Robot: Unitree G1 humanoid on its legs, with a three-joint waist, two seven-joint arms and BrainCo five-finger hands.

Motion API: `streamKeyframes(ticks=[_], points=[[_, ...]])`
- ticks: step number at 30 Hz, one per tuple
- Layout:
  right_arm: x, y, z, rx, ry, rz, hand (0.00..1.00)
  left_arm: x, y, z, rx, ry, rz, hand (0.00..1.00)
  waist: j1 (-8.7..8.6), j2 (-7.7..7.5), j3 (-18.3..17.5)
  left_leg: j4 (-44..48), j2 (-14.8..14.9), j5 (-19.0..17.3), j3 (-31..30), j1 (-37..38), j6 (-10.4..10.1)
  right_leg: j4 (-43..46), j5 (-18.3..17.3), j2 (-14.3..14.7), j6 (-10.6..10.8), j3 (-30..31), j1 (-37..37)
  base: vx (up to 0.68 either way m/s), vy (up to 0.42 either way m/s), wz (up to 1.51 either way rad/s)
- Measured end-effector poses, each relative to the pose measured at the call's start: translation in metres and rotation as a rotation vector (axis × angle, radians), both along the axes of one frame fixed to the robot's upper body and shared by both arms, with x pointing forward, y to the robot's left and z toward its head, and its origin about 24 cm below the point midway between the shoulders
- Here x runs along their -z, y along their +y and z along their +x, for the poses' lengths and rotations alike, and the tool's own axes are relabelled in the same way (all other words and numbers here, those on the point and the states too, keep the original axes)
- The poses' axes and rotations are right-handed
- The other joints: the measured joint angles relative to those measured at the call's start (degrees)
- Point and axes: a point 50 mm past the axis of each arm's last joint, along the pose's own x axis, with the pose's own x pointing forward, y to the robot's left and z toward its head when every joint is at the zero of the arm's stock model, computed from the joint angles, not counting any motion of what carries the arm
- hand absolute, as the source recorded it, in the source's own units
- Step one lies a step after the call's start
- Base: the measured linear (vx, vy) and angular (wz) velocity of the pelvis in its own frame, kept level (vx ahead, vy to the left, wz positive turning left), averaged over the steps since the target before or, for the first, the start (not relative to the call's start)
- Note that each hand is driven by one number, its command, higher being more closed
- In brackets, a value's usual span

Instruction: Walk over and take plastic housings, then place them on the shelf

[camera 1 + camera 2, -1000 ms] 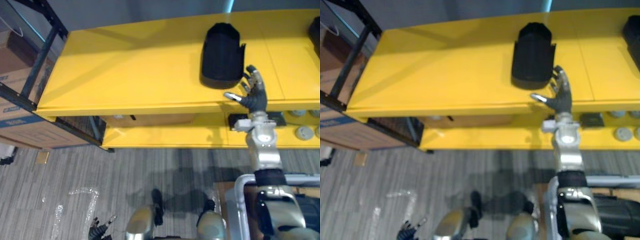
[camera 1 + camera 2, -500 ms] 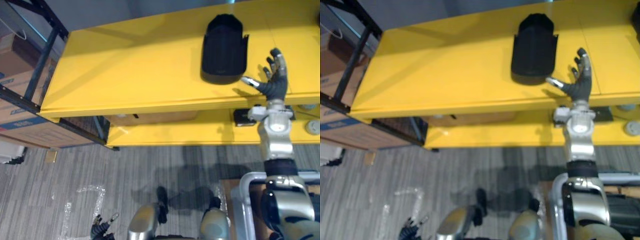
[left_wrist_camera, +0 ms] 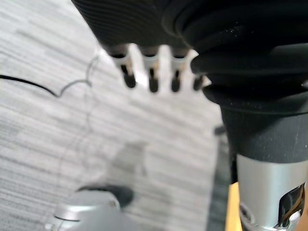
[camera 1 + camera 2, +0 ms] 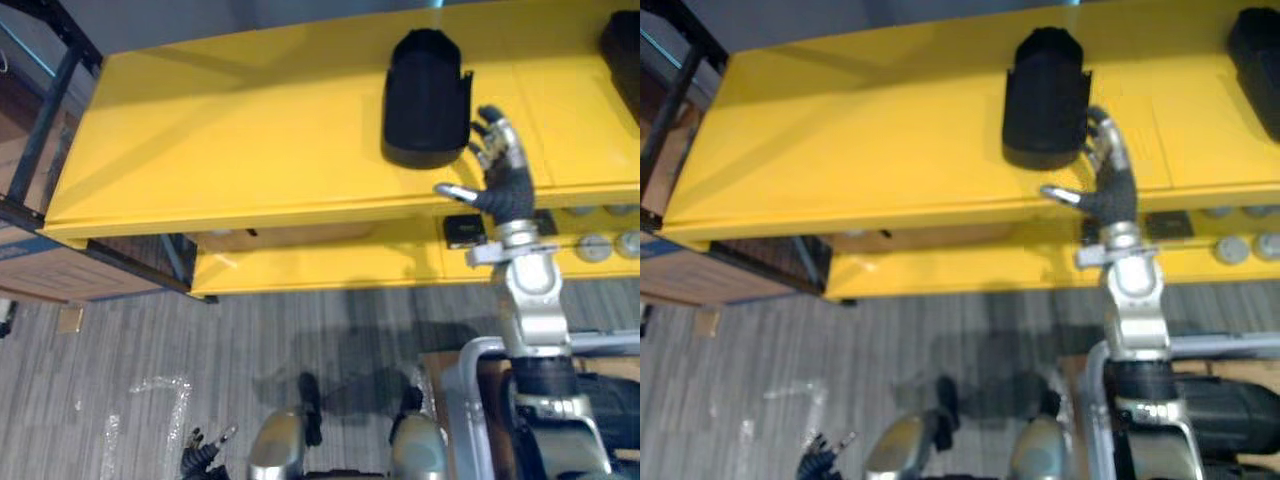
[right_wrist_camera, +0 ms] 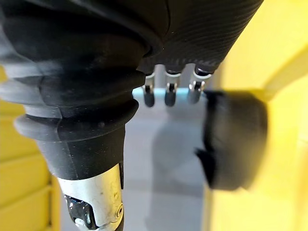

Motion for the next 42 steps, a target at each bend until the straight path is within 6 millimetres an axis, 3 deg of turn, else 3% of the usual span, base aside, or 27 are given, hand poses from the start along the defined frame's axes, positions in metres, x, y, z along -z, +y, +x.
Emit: streamKeyframes(ticks=[5, 12, 19, 28, 33, 42], points=[[0.006, 0.004, 0.002, -0.042, 0.047, -0.021, 0.0, -0.003, 0.012, -0.001, 0.006, 0.006, 0.032, 0.0, -0.01, -0.83, -0.3, -0.9, 0.1, 0.3, 0.2, 0.0, -0.4, 0.0, 0.0, 0.2, -0.1, 0.2, -0.5, 0.0, 0.0, 0.0], [0.017, 0.012, 0.006, -0.086, 0.109, -0.048, 0.0, -0.002, 0.006, 0.002, 0.043, 0.007, 0.026, 0.0, 0.08, -1.21, -0.4, -1.4, 0.1, 0.3, 1.0, 0.1, -0.4, 0.0, 0.1, 0.3, 0.0, 1.1, -1.3, 0.01, -0.003, -0.05], [0.029, 0.006, 0.015, -0.058, 0.174, -0.036, 0.0, -0.002, 0.006, 0.003, 0.043, 0.006, 0.025, 0.0, 0.45, -1.2, -0.4, -1.4, -0.2, 0.4, 0.9, 0.0, -0.3, 0.2, 0.0, 0.0, 0.0, 1.1, -1.4, 0.0, 0.0, 0.0], [0.023, 0.001, 0.034, 0.003, 0.187, -0.006, 0.0, -0.001, 0.004, 0.003, 0.045, 0.007, 0.017, 0.0, 0.76, -1.12, -0.4, -1.7, -0.7, 1.3, -0.6, -0.4, 0.0, 1.2, -0.1, -0.7, 0.0, -0.2, -1.4, -0.03, -0.004, 0.08], [0.02, -0.004, 0.041, 0.038, 0.183, -0.001, 0.0, 0.0, -0.001, 0.003, 0.056, 0.006, 0.006, 0.0, 0.99, -0.63, -0.3, -1.8, -1.2, 1.6, -0.9, -0.4, 0.3, 1.9, -0.2, -1.3, 0.1, -0.3, -1.5, -0.03, 0.002, 0.04], [0.007, -0.013, 0.046, 0.064, 0.147, -0.023, 0.0, 0.0, -0.005, 0.005, 0.078, 0.002, -0.005, 0.0, 1.0, 1.77, 0.0, -1.7, -1.9, 1.9, -1.4, -1.0, 0.7, 1.8, 0.0, -2.0, 0.4, -0.6, -1.8, -0.01, 0.004, 0.03]])
